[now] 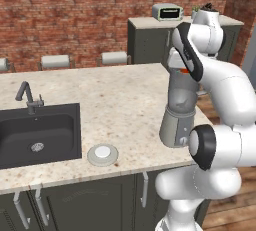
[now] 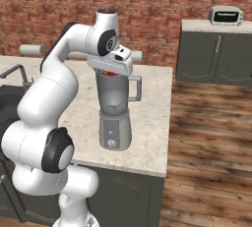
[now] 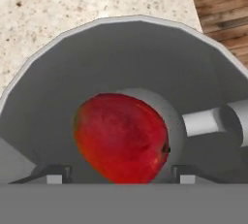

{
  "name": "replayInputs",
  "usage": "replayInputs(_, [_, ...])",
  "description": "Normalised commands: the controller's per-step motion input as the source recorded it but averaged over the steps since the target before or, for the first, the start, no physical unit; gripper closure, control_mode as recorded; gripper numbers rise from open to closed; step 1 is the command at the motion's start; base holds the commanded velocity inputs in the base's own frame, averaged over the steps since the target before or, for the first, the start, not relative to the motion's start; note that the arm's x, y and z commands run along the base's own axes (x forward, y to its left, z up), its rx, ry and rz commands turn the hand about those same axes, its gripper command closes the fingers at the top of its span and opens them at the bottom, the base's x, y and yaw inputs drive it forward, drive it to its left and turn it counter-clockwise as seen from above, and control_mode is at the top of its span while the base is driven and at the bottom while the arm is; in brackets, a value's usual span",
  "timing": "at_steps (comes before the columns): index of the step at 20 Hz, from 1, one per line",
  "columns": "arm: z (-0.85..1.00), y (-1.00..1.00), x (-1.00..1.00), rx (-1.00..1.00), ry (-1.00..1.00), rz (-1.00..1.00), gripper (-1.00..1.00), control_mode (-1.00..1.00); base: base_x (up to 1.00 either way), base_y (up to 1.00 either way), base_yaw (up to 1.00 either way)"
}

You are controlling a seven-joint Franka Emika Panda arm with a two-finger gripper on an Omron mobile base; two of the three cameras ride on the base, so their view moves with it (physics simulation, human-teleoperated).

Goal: Open the blender lid, put the mango in the blender, close the lid, and start the blender.

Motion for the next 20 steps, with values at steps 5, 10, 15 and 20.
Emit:
replayInputs(5, [0.00,0.00,-0.01,0.00,-0.01,0.01,-1.00,-1.00,0.00,0.00,0.00])
replayInputs(10, [0.21,0.00,-0.01,0.00,-0.07,0.00,-1.00,-1.00,0.00,0.00,0.00])
replayInputs(15, [0.82,0.04,-0.26,0.00,-0.15,0.00,-1.00,-1.00,0.00,0.00,0.00])
replayInputs(20, [0.38,0.24,-0.58,0.00,-0.11,0.02,-1.00,-1.00,0.00,0.00,0.00])
